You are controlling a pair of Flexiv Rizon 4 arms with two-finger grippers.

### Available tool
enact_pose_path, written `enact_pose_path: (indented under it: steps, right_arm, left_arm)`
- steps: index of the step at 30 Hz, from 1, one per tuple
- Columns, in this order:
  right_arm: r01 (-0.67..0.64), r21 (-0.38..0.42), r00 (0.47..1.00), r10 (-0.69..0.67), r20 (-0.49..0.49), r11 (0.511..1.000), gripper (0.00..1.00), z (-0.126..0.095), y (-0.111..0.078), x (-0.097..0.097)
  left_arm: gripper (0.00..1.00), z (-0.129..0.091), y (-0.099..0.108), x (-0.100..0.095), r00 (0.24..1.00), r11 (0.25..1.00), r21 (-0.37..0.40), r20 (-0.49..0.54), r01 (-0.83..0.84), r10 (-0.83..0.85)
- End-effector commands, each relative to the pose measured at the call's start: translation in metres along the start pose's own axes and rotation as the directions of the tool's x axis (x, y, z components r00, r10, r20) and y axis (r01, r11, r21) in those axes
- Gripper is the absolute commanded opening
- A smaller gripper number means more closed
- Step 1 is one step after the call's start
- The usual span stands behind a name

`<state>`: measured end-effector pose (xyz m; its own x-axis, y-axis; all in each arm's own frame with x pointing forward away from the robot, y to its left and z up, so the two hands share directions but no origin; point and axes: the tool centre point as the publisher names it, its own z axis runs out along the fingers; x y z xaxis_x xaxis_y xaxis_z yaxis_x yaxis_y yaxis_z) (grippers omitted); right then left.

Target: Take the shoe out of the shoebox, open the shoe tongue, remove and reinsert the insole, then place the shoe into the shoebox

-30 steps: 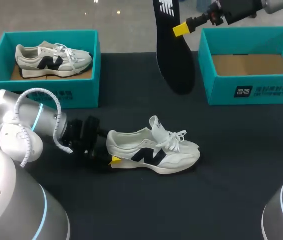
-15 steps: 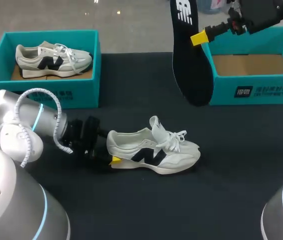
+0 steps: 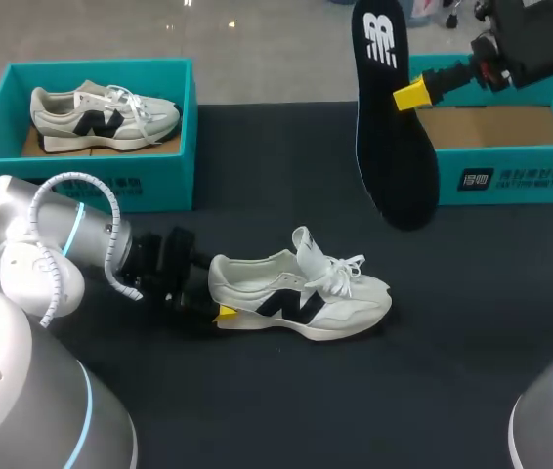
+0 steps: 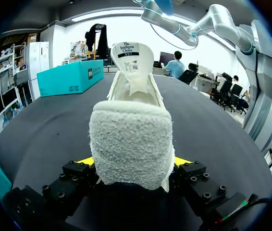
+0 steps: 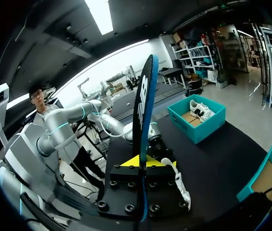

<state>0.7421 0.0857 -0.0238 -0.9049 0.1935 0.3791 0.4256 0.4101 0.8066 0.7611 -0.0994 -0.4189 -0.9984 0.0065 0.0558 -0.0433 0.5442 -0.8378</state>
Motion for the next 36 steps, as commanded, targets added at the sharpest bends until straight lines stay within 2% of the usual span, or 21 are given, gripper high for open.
enact_pose_path:
  steps: [1, 14, 22, 36]
  right_arm:
    - [0.021, 0.005, 1.0, -0.021, -0.013, 1.0, 0.0, -0.002, -0.008, 0.01]
    - [-0.01, -0.001, 1.0, 0.01, 0.002, 1.0, 0.0, -0.009, -0.023, 0.03]
    - [-0.077, -0.091, 0.997, 0.079, 0.018, 0.993, 0.0, -0.007, -0.025, 0.041]
    - [-0.099, -0.111, 0.995, 0.1, 0.005, 0.989, 0.0, 0.003, -0.024, 0.044]
  left_arm:
    - [0.0, 0.001, 0.002, 0.001, 1.0, 1.0, -0.004, 0.001, 0.001, -0.001]
    - [0.0, 0.001, 0.002, 0.001, 1.0, 1.0, -0.004, 0.001, 0.001, -0.001]
    - [0.0, 0.001, 0.002, 0.001, 1.0, 1.0, -0.004, 0.001, 0.001, -0.001]
    - [0.0, 0.001, 0.002, 0.001, 1.0, 1.0, -0.004, 0.001, 0.001, -0.001]
